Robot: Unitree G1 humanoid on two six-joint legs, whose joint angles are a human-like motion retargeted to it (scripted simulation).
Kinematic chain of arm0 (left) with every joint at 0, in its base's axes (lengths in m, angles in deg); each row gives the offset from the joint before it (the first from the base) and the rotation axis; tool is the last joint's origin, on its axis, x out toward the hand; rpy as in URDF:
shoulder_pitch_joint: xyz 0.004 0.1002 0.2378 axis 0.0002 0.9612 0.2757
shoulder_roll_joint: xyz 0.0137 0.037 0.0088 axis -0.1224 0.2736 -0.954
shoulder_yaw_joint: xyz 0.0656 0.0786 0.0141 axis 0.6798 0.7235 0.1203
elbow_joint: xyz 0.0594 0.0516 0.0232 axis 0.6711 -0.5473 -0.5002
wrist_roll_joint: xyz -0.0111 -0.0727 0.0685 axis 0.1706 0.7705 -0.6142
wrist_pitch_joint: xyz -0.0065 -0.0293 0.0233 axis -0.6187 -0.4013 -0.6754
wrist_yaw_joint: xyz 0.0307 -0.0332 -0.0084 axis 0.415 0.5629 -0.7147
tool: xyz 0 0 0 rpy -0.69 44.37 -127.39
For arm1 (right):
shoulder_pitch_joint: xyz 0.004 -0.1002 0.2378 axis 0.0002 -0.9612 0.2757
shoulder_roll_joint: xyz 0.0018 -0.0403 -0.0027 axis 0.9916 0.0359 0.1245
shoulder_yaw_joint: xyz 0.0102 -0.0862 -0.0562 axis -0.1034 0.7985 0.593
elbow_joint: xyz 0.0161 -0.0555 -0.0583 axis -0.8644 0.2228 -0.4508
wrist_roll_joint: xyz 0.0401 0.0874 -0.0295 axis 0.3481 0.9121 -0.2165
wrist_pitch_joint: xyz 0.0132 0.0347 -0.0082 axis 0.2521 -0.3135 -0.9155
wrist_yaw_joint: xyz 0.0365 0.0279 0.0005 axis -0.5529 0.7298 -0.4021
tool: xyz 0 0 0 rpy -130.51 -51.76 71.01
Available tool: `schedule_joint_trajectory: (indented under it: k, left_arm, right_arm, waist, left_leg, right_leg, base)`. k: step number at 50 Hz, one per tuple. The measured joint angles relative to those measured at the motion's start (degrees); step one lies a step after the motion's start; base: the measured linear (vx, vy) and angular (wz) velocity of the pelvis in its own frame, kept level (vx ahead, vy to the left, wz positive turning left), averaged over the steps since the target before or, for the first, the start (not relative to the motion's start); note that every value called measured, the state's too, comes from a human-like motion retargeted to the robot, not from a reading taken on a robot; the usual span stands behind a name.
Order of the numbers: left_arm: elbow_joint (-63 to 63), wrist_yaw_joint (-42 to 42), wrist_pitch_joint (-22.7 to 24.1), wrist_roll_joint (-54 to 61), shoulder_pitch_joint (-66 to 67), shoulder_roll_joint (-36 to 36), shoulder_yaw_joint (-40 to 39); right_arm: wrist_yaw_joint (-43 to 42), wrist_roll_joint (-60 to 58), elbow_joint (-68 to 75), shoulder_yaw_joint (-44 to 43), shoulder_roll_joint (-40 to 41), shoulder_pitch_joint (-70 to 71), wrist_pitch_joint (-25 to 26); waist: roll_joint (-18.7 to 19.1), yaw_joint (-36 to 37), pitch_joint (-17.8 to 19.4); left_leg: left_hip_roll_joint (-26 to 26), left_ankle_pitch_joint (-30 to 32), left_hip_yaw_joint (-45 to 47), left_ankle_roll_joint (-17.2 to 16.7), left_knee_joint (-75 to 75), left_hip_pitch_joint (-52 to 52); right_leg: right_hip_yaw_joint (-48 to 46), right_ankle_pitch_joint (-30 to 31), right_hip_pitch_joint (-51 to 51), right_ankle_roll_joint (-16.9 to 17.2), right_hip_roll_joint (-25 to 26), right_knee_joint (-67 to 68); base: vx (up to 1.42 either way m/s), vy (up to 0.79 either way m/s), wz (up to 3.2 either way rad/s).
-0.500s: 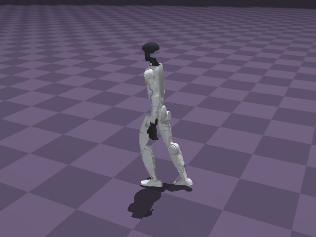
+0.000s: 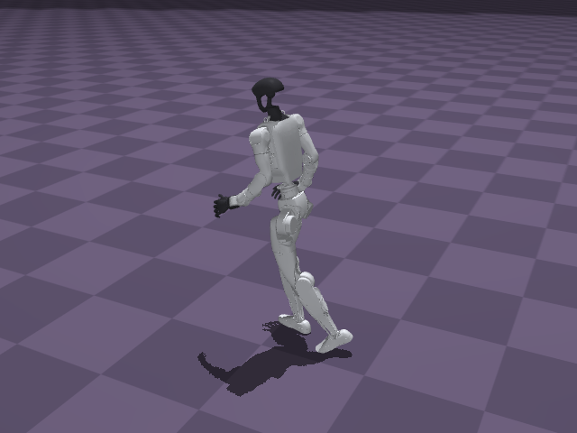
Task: Walk run
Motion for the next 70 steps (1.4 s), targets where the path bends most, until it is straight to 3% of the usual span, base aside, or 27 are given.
schedule_joint_trajectory:
  k: [3, 5, 7, 9, 13, 16, 18, 20, 22, 24, 27, 30, 32, 36, 38, 39, 40, 46, 49, 53, 55, 57, 59, 61, 65, 67, 70]
  left_arm:
    - [-3.6, -7.7, 5.8, -0.8, 3.7, 3.6, -1.1]
    - [-9.9, -15.3, 11.0, -3.8, 5.5, 5.8, -2.8]
    - [-12.8, -17.2, 15.8, -6.3, 8.2, 6.6, -5.8]
    - [-11.5, -16.8, 18.4, -8.1, 12.4, 4.5, -7.6]
    - [-5.3, -16.5, 21.4, -9.0, 20.9, 1.1, -9.5]
    - [-2.0, -15.1, 22.7, -5.4, 22.8, -0.5, -7.9]
    - [0.4, -14.9, 21.9, -3.5, 20.5, -2.1, -5.7]
    - [2.6, -14.6, 19.8, -3.4, 15.5, -3.9, -3.3]
    - [2.4, -13.9, 18.9, -4.2, 8.8, -4.7, -1.2]
    - [0.7, -12.0, 19.5, -4.8, 2.2, -3.8, 1.2]
    - [1.0, -7.9, 20.7, -3.3, -6.8, -2.3, 2.9]
    - [7.5, -6.8, 19.3, -1.0, -10.8, -5.8, 8.2]
    - [11.3, -6.0, 18.8, -0.2, -11.0, -6.8, 10.7]
    - [16.6, -4.0, 15.8, 4.6, -5.3, -5.2, 12.7]
    - [17.4, -1.6, 13.4, 7.4, -2.0, -3.5, 11.4]
    - [17.2, -0.1, 12.5, 8.5, -0.7, -2.7, 9.9]
    - [16.8, 1.5, 11.8, 9.4, 0.4, -1.9, 8.1]
    - [6.2, 5.2, 16.1, 6.5, 11.7, 2.5, 3.3]
    - [4.3, 6.8, 19.8, 13.2, 16.0, 5.3, 1.6]
    - [8.4, 4.1, 23.7, 17.7, 20.8, 1.6, -0.3]
    - [10.6, 1.1, 24.6, 16.3, 20.0, 0.2, 0.1]
    - [10.9, -0.5, 23.5, 13.5, 15.7, -1.2, 1.1]
    - [8.9, 0.1, 22.0, 12.1, 9.5, -1.7, 2.3]
    - [6.2, 2.8, 20.5, 14.0, 4.0, -2.5, 5.8]
    - [5.8, 12.2, 14.3, 18.9, -3.0, -2.0, 14.2]
    - [11.4, 16.3, 13.3, 18.7, -5.6, -6.6, 15.2]
    - [18.7, 17.2, 12.8, 11.0, -5.4, -9.6, 16.2]
  right_arm:
    - [-3.0, 7.4, -2.2, 4.5, 1.3, 3.9, -4.4]
    - [-3.7, 12.0, -3.5, 6.6, 2.2, 7.5, -6.3]
    - [-2.7, 14.9, -3.8, 10.0, 2.8, 13.2, -7.1]
    - [-1.3, 15.9, -5.0, 13.4, 2.3, 17.0, -7.1]
    - [-1.8, 12.0, -11.1, 15.5, -0.9, 18.9, -4.5]
    - [-3.7, 6.4, -15.8, 12.4, -2.0, 16.5, -0.6]
    - [-4.5, 4.3, -16.7, 11.1, -2.0, 15.1, 0.9]
    - [-4.5, 3.0, -15.7, 9.4, -1.6, 13.6, 1.1]
    - [-5.6, 1.6, -12.5, 7.5, -1.5, 11.6, 0.5]
    - [-7.9, -0.3, -7.4, 5.9, -1.3, 7.9, 0.6]
    - [-6.9, 2.6, -1.0, 5.2, 0.3, 3.8, -1.2]
    - [-5.7, 8.7, -1.2, 2.9, -1.2, -0.9, -5.1]
    - [-8.1, 8.8, -2.9, -0.2, -2.8, -3.8, -5.9]
    - [-14.0, 8.8, -6.0, -2.9, -3.8, -6.1, -5.8]
    - [-15.8, 8.9, -7.3, -1.0, -3.9, -3.2, -6.0]
    - [-16.3, 8.2, -7.7, 0.6, -4.1, -0.8, -5.7]
    - [-16.7, 7.3, -8.1, 2.4, -4.3, 1.9, -5.2]
    - [-11.3, 12.1, -4.9, 9.4, -0.6, 14.4, -8.1]
    - [-5.7, 8.9, -9.1, 13.5, -3.0, 18.8, -6.7]
    - [-0.7, -2.3, -15.9, 12.4, -5.7, 17.9, 0.8]
    - [-1.6, -4.6, -17.2, 11.1, -4.5, 15.9, 2.8]
    - [-1.3, -4.9, -15.5, 10.5, -2.9, 14.0, 2.8]
    - [1.4, -6.1, -11.8, 8.2, -1.7, 12.4, 2.2]
    - [4.2, -7.9, -7.7, 5.1, -0.7, 9.6, 3.2]
    - [19.4, -6.8, -6.7, 2.2, -0.9, 1.1, -1.5]
    - [19.8, -4.0, -9.9, 2.3, -5.3, -1.8, -3.8]
    - [14.3, -0.5, -13.5, 0.3, -8.4, -6.1, -6.1]
  waist:
    - [-3.1, 1.7, -0.7]
    - [-4.3, 3.0, -1.2]
    - [-6.2, 5.3, -1.2]
    - [-6.1, 8.1, -2.0]
    - [-7.3, 16.0, -4.0]
    - [-7.5, 19.8, -2.6]
    - [-7.2, 20.3, -0.9]
    - [-6.7, 19.4, 1.0]
    - [-5.7, 16.0, 1.1]
    - [-4.1, 14.2, 0.1]
    - [-3.3, 7.3, -1.0]
    - [-3.2, 1.7, -2.7]
    - [-2.2, -0.8, -3.5]
    - [-1.4, -4.7, -3.4]
    - [-3.0, -5.7, -2.3]
    - [-3.7, -5.7, -1.9]
    - [-4.3, -5.4, -1.7]
    - [-7.1, 5.3, -2.4]
    - [-7.3, 12.2, -3.4]
    - [-7.3, 21.5, -2.8]
    - [-6.9, 24.1, -2.0]
    - [-5.3, 22.7, -1.2]
    - [-4.0, 21.6, 0.6]
    - [-3.1, 19.8, 1.1]
    - [-1.7, 6.2, -4.9]
    - [0.0, -0.1, -5.9]
    - [2.6, -6.6, -5.8]
  left_leg:
    - [-2.4, 10.8, 2.7, -2.3, 19.3, -5.0]
    - [-3.0, 8.2, 0.5, -1.9, 35.2, -11.4]
    - [-0.2, 2.6, 4.6, 2.9, 43.6, -17.0]
    - [1.4, -0.4, 6.0, 4.3, 42.9, -21.7]
    - [2.0, -5.0, 8.4, 4.2, 26.1, -28.8]
    - [1.2, -7.6, 7.4, 6.1, 7.4, -27.7]
    - [1.3, -7.9, 6.3, 6.9, 0.4, -26.6]
    - [1.5, -4.0, 4.4, 13.5, 0.2, -26.9]
    - [1.8, -16.4, 0.0, 14.3, 9.8, -27.0]
    - [1.8, -20.4, -4.2, 13.8, 14.2, -27.0]
    - [3.3, -25.3, -1.6, 12.4, 15.6, -23.4]
    - [-0.8, -21.6, -1.9, 11.4, 5.7, -15.7]
    - [-0.7, -13.6, -0.4, 8.9, 0.5, -9.8]
    - [-2.5, 10.0, -0.8, 4.8, -3.4, -0.8]
    - [-3.9, 18.2, 1.0, 5.1, 0.9, 1.7]
    - [-3.9, 20.2, 2.8, 5.0, 5.8, 1.2]
    - [-3.5, 21.6, 5.0, 4.8, 11.6, 0.0]
    - [-0.5, 4.9, 9.2, 8.8, 44.8, -16.7]
    - [3.2, -3.3, 11.7, 10.0, 42.2, -27.4]
    - [2.8, -10.0, 12.7, 11.2, 19.7, -35.0]
    - [1.2, -13.0, 9.0, 10.9, 6.6, -35.2]
    - [1.7, -11.8, 6.1, 12.2, 1.8, -34.0]
    - [2.9, -14.6, 1.8, 15.3, 8.7, -33.3]
    - [4.3, -22.1, 1.5, 14.5, 16.2, -31.4]
    - [0.8, -28.6, -0.2, 11.8, 14.8, -23.8]
    - [-3.3, -22.8, -1.0, 11.0, 5.9, -16.4]
    - [-4.1, -2.6, -4.5, 4.0, -2.6, -4.6]
  right_leg:
    - [4.9, -4.4, 4.3, 0.6, -3.7, 2.3]
    - [2.1, -7.5, 5.9, 1.6, -8.0, 5.2]
    - [4.7, -8.0, 9.6, 3.4, -8.6, 2.1]
    - [4.7, -5.8, 14.7, 4.3, -7.4, -4.4]
    - [6.2, 8.8, 23.4, 8.9, -4.8, -16.7]
    - [4.5, 24.1, 30.0, 11.3, -2.2, -20.9]
    - [2.2, 29.8, 33.3, 13.2, -1.2, -18.7]
    - [2.9, 32.6, 32.3, 16.7, 0.2, -9.4]
    - [0.6, 30.3, 25.7, 16.0, 1.2, 7.3]
    - [0.1, 25.3, 18.3, 13.9, 1.4, 22.9]
    - [-0.1, 18.0, 3.4, 13.3, -4.1, 38.0]
    - [-3.4, 10.0, -6.8, 8.4, -11.3, 35.8]
    - [-8.4, 6.0, -9.6, 4.6, -13.6, 26.5]
    - [-2.7, 2.7, -9.1, 6.0, -7.4, 0.8]
    - [1.8, 7.8, -6.3, 3.3, -6.3, -6.1]
    - [3.4, 6.6, -5.2, 1.4, -5.8, -4.6]
    - [4.8, 2.6, -4.3, -0.4, -5.1, -1.0]
    - [7.0, -8.2, 8.3, 3.9, -10.8, 3.4]
    - [6.4, -0.6, 17.5, 6.7, -7.2, -7.9]
    - [6.8, 25.3, 28.0, 14.2, -3.8, -18.8]
    - [1.5, 35.4, 32.5, 16.7, -3.6, -19.1]
    - [2.1, 39.2, 32.5, 16.0, -0.8, -10.3]
    - [2.1, 36.9, 26.7, 13.7, 0.2, 8.4]
    - [2.2, 29.8, 18.2, 12.7, 0.0, 28.1]
    - [3.4, 18.4, -4.8, 11.6, -4.1, 47.4]
    - [0.4, 13.0, -12.3, 7.2, -8.9, 42.8]
    - [-5.5, 8.9, -16.0, 3.8, -10.2, 23.3]
  base:
    - [1.1, 0.0, 0.16]
    - [0.95, 0.01, 0.54]
    - [0.95, 0.03, -0.12]
    - [1.51, 0.1, -0.56]
    - [1.13, 0.13, -0.79]
    - [1.05, -0.06, -0.17]
    - [1.09, -0.21, 0.1]
    - [0.84, -0.3, 0.43]
    - [1.44, -0.28, 0.88]
    - [1.35, -0.23, 0.26]
    - [1.34, -0.3, 0.21]
    - [1.36, -0.25, 0.18]
    - [1.61, -0.27, 0.35]
    - [1.2, -0.2, -0.02]
    - [1.44, -0.27, -0.8]
    - [1.26, -0.13, -1.03]
    - [1.35, -0.04, -0.85]
    - [1.69, 0.09, -0.32]
    - [1.74, 0.18, -0.35]
    - [1.73, 0.08, -0.59]
    - [1.08, -0.18, -0.28]
    - [1.1, -0.23, 0.31]
    - [1.56, -0.21, 0.38]
    - [2.03, -0.16, 0.32]
    - [2.02, -0.07, 0.75]
    - [1.76, -0.05, 0.61]
    - [2.0, -0.16, 1.02]
